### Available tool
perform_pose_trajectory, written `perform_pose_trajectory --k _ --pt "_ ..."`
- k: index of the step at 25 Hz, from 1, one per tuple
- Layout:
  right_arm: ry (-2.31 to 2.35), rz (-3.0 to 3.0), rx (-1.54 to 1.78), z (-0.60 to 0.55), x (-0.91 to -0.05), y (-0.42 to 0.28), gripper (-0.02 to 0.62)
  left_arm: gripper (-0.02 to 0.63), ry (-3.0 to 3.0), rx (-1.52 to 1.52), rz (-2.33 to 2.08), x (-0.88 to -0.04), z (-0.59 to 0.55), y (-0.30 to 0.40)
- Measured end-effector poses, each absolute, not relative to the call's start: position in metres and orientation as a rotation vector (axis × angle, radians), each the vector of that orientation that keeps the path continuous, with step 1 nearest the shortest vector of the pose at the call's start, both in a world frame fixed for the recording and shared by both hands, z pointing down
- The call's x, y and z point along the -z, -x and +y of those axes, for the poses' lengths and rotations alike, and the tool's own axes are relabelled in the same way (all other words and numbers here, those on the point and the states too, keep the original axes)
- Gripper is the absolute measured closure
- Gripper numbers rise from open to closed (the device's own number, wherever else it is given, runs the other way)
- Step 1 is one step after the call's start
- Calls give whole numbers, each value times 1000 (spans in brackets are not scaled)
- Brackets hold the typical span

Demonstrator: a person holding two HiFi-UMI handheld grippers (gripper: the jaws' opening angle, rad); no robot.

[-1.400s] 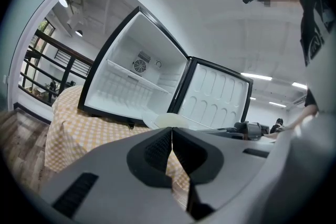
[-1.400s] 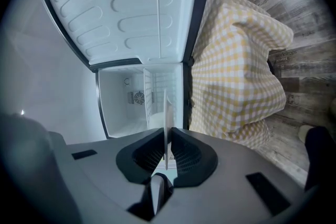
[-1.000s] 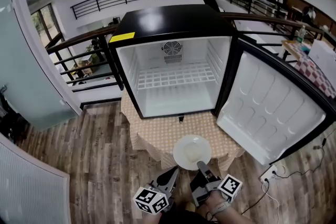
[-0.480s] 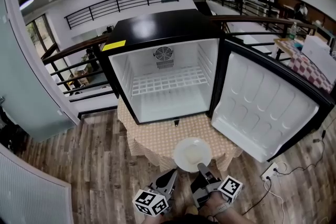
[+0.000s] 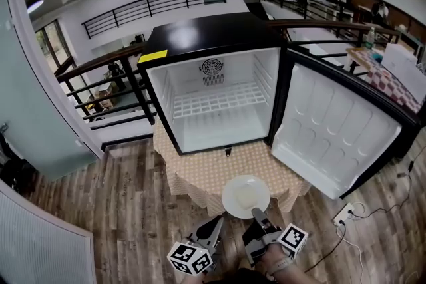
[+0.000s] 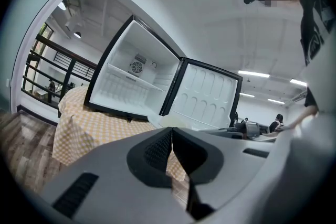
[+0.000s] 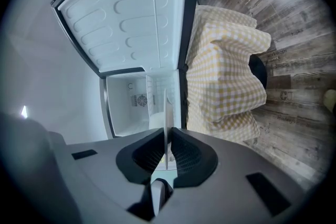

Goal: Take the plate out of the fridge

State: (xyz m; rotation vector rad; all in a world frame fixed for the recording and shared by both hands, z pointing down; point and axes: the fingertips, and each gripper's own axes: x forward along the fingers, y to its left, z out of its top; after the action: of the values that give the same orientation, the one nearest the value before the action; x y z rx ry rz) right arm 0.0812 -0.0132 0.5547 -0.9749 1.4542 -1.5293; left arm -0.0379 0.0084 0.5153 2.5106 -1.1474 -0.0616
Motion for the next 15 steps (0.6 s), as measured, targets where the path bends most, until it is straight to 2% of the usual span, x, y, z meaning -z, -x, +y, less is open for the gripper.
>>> perform_pose_trajectory --k 15 --pt "988 1437 1515 19 -549 -66 546 597 -2528 75 -1119 -507 37 55"
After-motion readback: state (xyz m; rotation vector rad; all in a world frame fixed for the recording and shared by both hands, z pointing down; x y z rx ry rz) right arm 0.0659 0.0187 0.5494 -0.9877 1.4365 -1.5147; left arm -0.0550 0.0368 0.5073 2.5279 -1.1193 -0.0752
